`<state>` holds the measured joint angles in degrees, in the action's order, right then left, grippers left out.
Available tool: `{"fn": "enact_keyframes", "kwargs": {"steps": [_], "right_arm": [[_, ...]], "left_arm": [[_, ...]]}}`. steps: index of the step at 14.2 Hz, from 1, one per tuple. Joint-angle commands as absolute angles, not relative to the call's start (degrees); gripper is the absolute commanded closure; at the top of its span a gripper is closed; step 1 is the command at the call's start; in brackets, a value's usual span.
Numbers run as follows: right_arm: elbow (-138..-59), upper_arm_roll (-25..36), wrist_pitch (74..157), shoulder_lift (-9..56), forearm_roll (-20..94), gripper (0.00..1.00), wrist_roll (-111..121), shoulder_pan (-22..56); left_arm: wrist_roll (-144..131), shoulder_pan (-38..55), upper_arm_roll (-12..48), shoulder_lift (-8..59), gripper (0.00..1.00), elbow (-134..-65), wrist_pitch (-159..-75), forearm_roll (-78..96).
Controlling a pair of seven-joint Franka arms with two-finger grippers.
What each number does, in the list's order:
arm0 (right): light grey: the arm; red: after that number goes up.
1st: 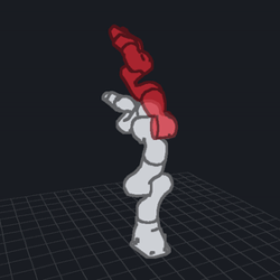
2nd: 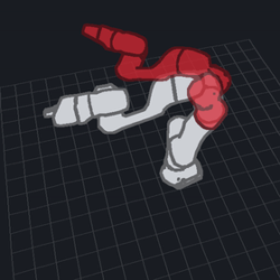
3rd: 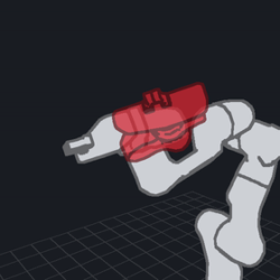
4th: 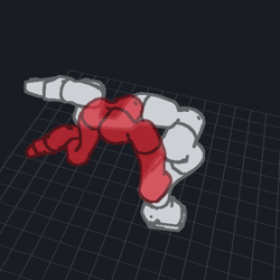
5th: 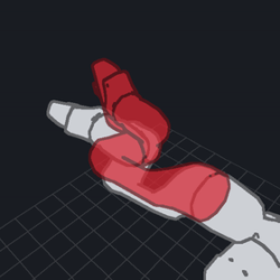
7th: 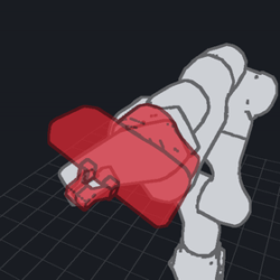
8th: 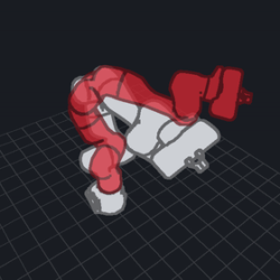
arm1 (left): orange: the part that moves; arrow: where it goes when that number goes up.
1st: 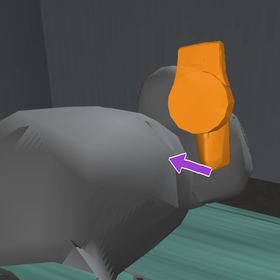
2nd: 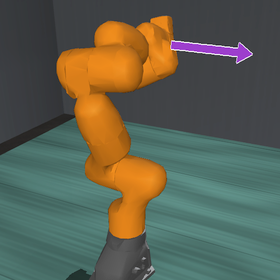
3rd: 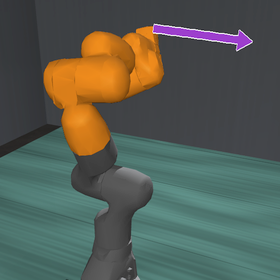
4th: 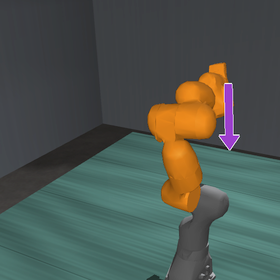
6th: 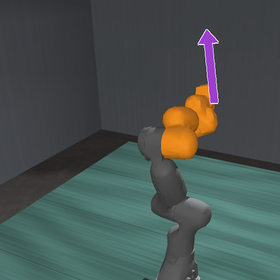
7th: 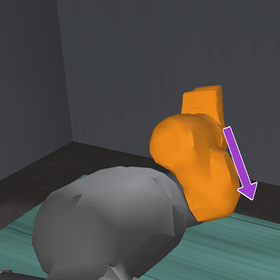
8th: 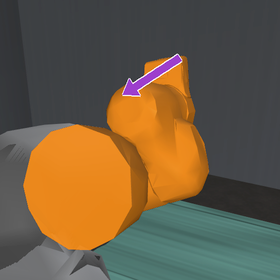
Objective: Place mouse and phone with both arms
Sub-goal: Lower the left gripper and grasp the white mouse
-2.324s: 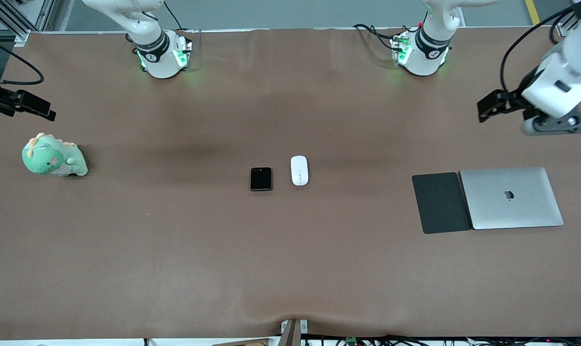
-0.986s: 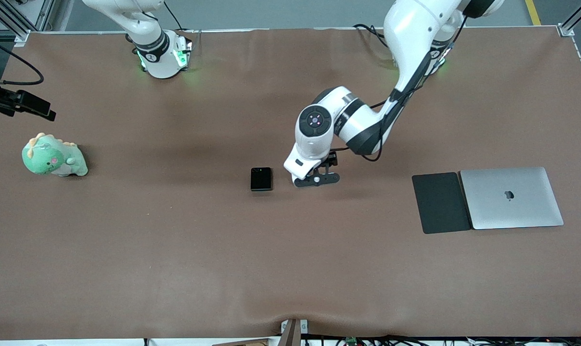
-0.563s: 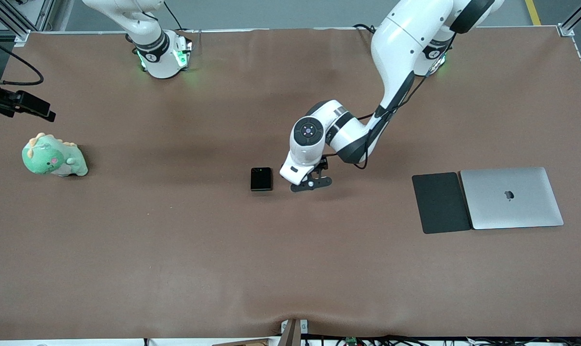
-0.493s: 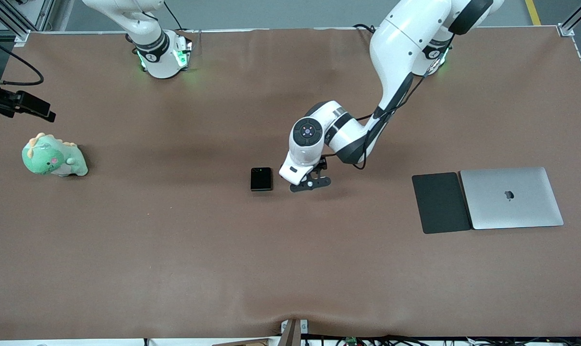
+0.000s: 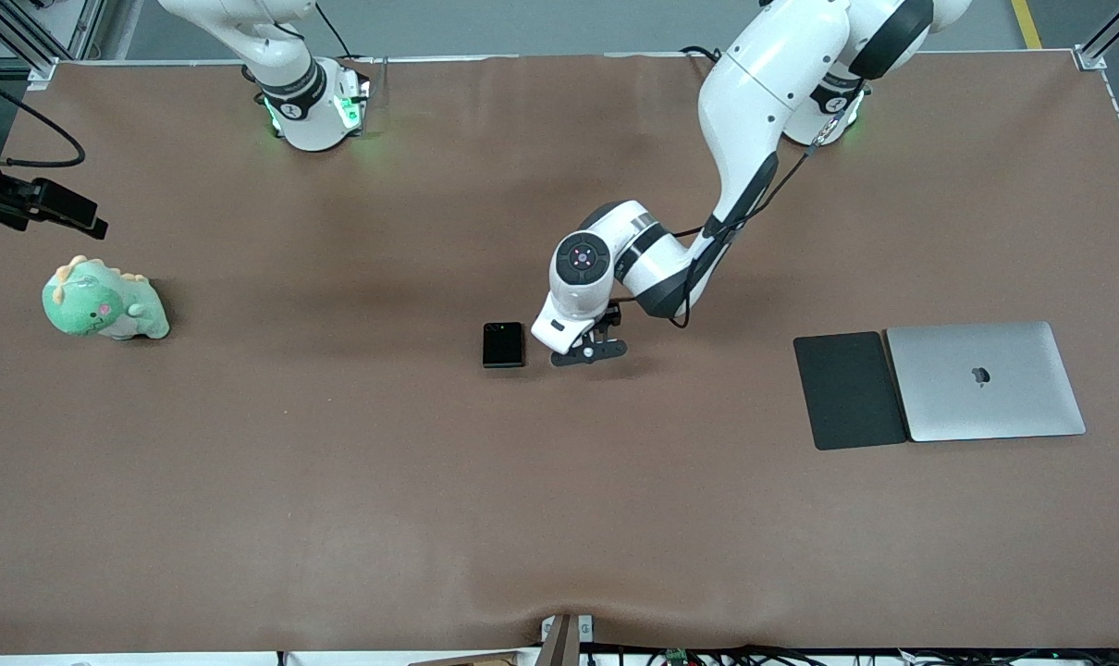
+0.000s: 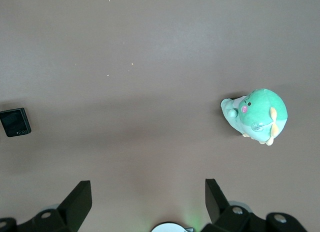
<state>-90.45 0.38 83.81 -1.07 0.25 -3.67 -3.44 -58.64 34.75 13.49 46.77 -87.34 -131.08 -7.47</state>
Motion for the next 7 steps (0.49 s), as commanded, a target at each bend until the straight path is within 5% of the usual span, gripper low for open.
{"fn": "enact_keyframes", "kwargs": {"steps": [1,7], "right_arm": [[-88.9,0.4,85.1,0.2,2.4,0.0,-3.4,-3.5],[-88.5,0.3,85.9,4.6,3.3,0.0,-3.1,-3.3]], "left_arm": [[-60.1,35.4,13.2,47.4,0.34,-86.4,-131.7,-8.8],[-58.1,33.8,12.9,44.0,0.58,-86.8,-130.1,-9.1]]}}
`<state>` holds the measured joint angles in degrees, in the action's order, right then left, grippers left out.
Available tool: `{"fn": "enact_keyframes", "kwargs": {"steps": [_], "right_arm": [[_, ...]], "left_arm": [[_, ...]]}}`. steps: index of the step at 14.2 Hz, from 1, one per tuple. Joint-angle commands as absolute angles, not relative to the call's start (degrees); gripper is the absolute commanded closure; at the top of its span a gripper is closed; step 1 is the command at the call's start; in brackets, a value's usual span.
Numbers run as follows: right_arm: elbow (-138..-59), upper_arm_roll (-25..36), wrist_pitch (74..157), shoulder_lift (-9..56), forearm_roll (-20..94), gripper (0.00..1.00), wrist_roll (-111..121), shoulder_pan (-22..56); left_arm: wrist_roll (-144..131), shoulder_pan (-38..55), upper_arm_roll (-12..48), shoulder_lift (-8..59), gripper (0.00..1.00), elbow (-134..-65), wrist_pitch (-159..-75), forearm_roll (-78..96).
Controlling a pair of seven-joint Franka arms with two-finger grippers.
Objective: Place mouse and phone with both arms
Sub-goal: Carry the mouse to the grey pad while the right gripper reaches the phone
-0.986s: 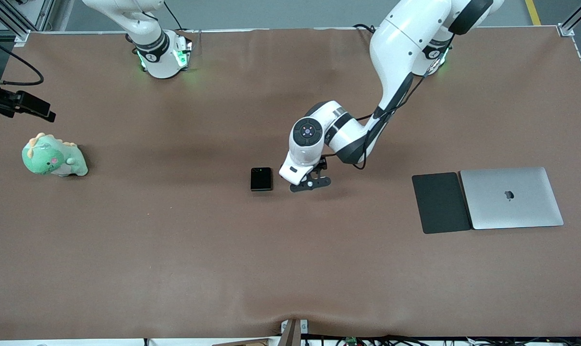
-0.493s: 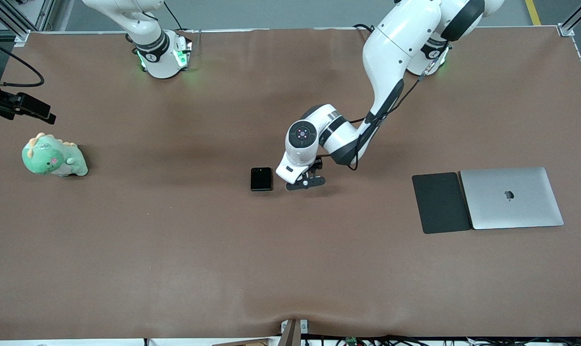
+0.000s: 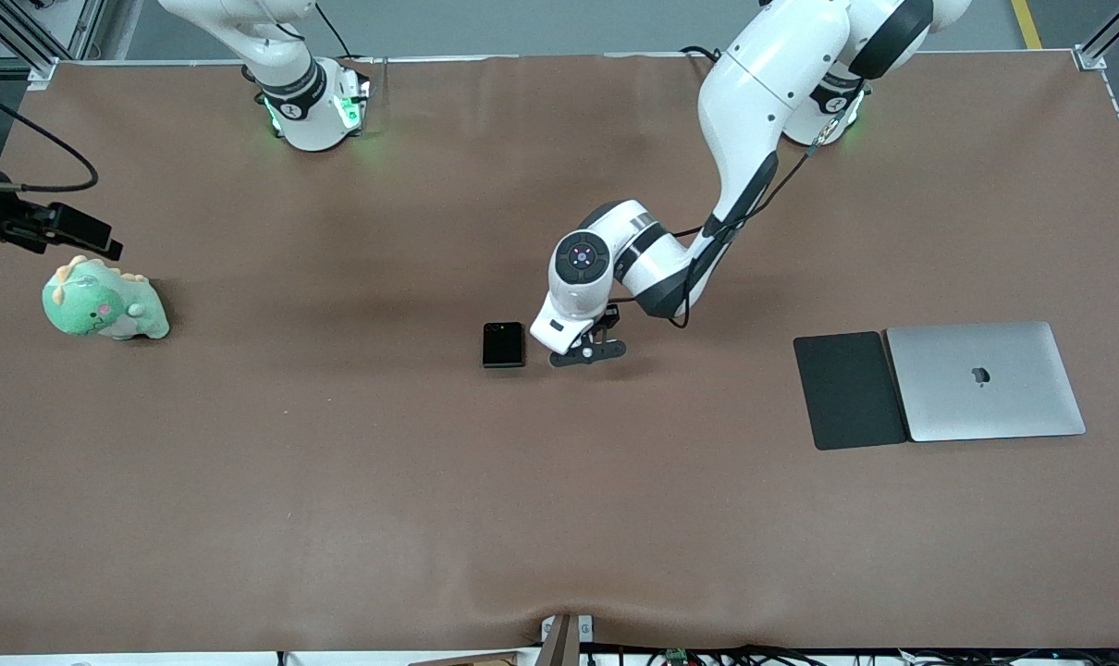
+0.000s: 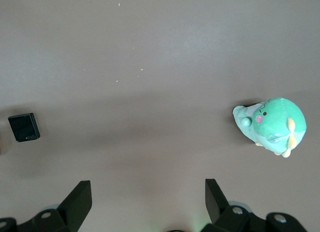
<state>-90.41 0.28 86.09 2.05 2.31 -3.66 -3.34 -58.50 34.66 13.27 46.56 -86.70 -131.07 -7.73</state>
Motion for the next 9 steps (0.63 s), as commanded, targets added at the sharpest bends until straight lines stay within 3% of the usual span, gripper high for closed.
{"fn": "enact_keyframes", "kwargs": {"steps": [1,4,9], "right_arm": [[-87.9,0.3,85.9,5.4,3.6,0.0,-3.1,-3.3],[-87.5,0.3,87.9,7.2,4.5,0.0,-3.2,-1.8],[-87.4,0.4,93.7,12.6,3.6,0.0,-4.0,6.1]], "left_arm": [[-57.0,33.1,12.9,42.7,0.58,-86.8,-128.7,-9.2],[-52.2,29.1,13.1,36.8,0.58,-88.1,-123.1,-9.1],[-45.4,21.9,13.2,31.6,0.58,-90.6,-122.6,-9.1]]}}
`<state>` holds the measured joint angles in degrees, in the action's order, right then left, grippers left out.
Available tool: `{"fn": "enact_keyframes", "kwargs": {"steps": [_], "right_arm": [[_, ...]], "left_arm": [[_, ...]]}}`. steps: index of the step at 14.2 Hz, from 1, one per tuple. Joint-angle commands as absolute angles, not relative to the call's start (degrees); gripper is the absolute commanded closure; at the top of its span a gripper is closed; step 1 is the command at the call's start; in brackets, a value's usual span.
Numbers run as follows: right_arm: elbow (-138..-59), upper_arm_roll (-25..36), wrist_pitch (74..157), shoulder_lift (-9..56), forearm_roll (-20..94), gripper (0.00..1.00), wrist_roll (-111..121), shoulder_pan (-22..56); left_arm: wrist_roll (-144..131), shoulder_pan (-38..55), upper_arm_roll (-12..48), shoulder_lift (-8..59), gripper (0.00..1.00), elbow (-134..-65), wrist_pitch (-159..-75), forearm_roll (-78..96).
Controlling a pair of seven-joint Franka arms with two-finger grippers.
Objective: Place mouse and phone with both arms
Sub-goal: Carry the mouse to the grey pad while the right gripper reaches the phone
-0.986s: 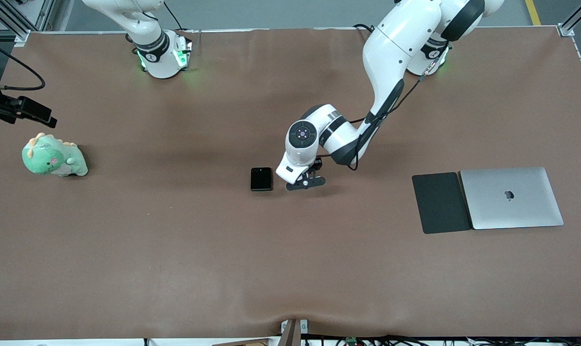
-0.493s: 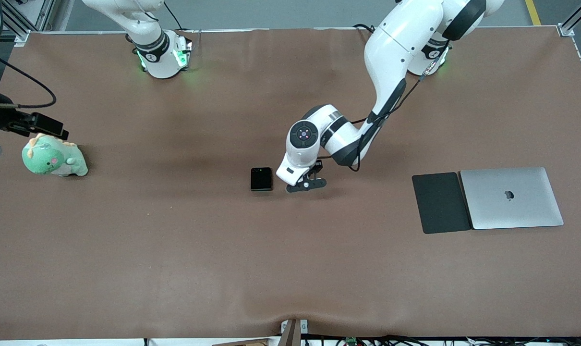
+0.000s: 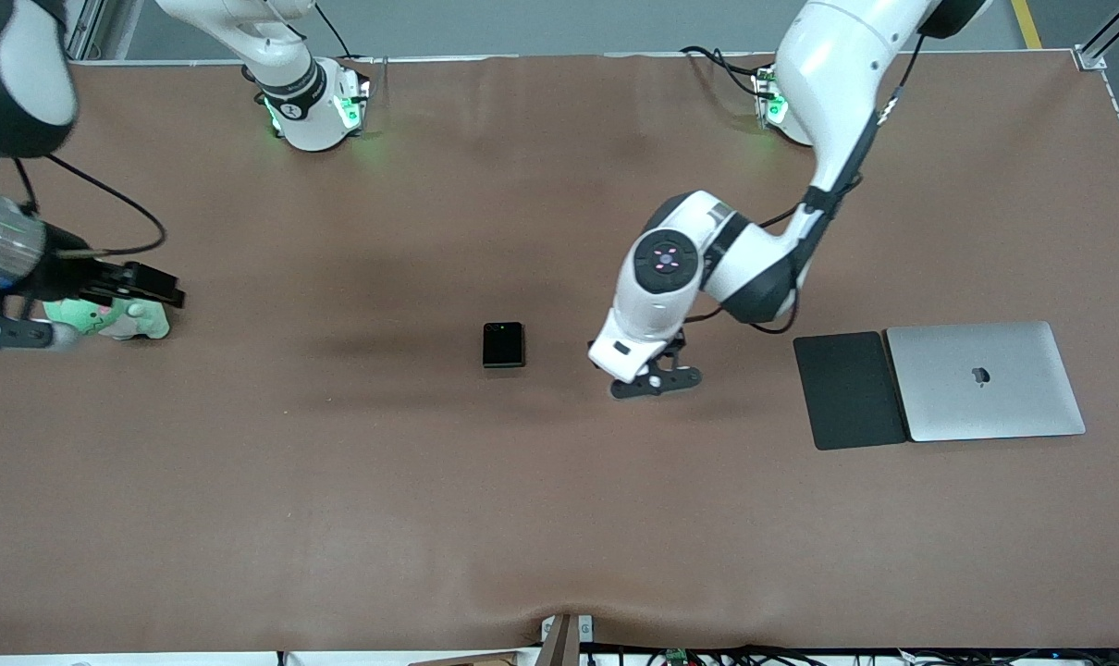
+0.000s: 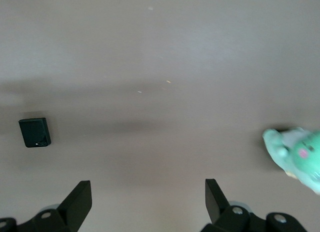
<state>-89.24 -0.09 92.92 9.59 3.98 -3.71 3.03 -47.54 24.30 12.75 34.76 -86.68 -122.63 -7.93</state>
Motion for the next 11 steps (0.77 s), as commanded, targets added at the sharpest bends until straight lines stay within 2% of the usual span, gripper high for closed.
{"fn": "enact_keyframes", "kwargs": {"steps": [1,3,7,11], "right_arm": [[-87.3,0.4,94.0,13.5,3.9,0.0,-4.5,6.7],[-87.0,0.3,96.1,14.8,4.4,0.0,-5.0,7.6],[-86.9,0.3,98.9,17.0,4.3,0.0,-10.9,11.6],[-86.8,0.3,101.5,20.3,4.4,0.0,-14.5,15.7]], "left_arm": [[-43.4,20.4,13.2,30.3,0.59,-92.2,-122.6,-9.1],[-38.4,16.3,13.2,27.8,0.62,-95.8,-122.7,-9.1],[-28.5,8.3,13.3,24.2,0.62,-101.4,-122.8,-9.2],[-22.3,1.1,13.2,24.0,0.64,-104.4,-124.4,-9.2]]}}
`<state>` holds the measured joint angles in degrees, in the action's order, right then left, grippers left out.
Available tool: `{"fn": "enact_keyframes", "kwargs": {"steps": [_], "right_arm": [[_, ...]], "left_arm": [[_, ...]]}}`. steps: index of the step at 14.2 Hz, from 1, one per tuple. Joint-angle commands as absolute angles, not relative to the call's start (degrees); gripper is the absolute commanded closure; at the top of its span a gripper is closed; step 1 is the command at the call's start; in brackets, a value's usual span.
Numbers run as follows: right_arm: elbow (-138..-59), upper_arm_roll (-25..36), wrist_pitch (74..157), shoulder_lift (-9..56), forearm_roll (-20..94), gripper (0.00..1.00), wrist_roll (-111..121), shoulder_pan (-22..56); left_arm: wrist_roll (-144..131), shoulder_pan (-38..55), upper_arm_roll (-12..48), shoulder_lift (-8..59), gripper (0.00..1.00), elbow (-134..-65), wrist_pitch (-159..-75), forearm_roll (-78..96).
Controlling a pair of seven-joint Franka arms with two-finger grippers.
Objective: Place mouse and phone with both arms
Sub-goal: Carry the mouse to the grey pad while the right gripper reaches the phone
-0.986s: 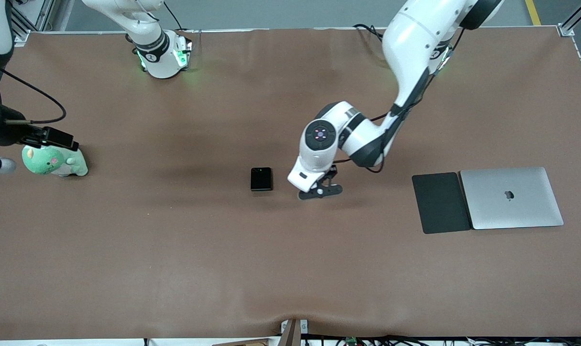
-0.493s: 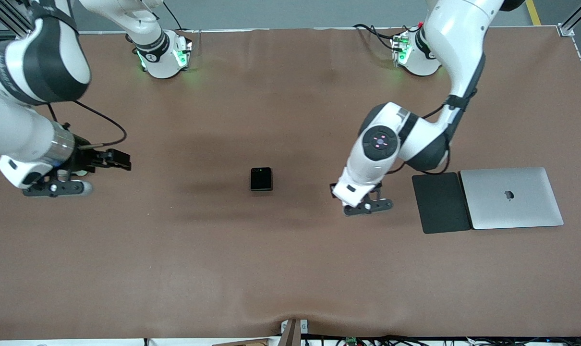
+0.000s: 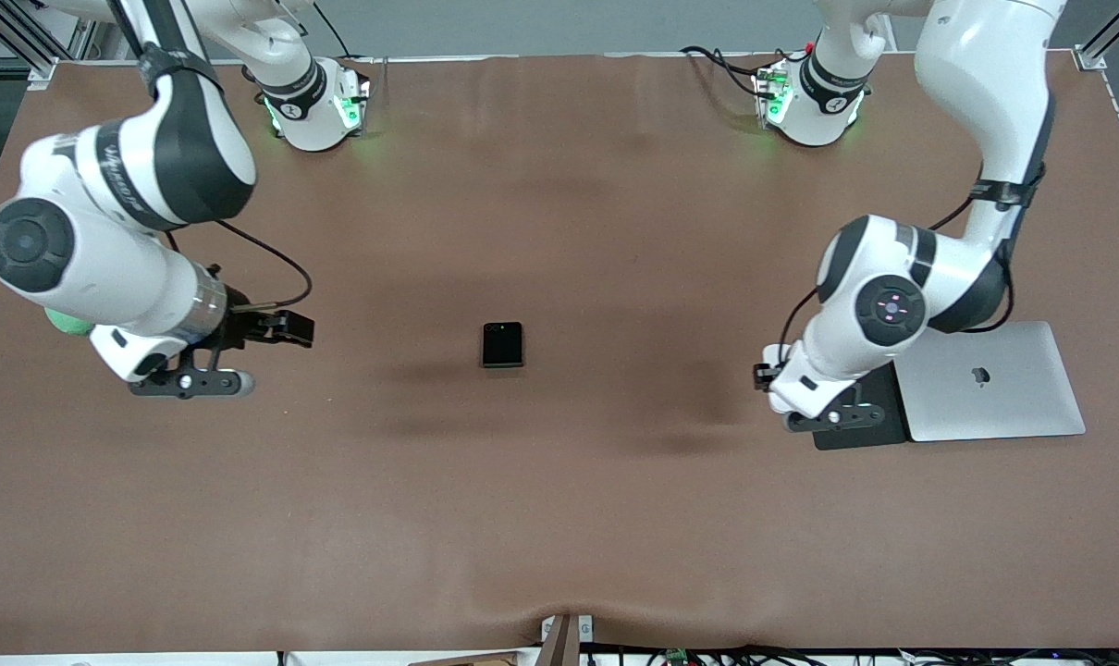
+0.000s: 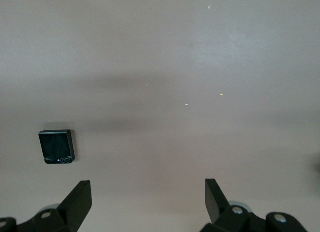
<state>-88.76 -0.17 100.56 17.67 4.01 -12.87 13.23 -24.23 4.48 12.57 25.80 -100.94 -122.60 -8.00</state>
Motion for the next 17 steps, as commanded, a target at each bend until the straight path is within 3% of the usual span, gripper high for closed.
{"fn": "enact_keyframes", "kwargs": {"steps": [1,8,17], "right_arm": [[-86.9,0.3,103.0,21.0,4.4,0.0,-14.5,17.5],[-86.9,0.3,106.3,26.8,3.6,0.0,-26.4,26.6],[-86.7,0.1,114.3,35.3,5.7,0.0,-36.2,32.4]], "left_arm": [[-20.9,-0.9,13.2,24.3,0.64,-105.4,-125.7,-9.2],[-17.3,-9.4,13.2,29.5,0.63,-108.3,-134.5,-9.2],[-17.2,-9.9,12.8,34.0,0.62,-108.2,-139.5,-9.2]]}}
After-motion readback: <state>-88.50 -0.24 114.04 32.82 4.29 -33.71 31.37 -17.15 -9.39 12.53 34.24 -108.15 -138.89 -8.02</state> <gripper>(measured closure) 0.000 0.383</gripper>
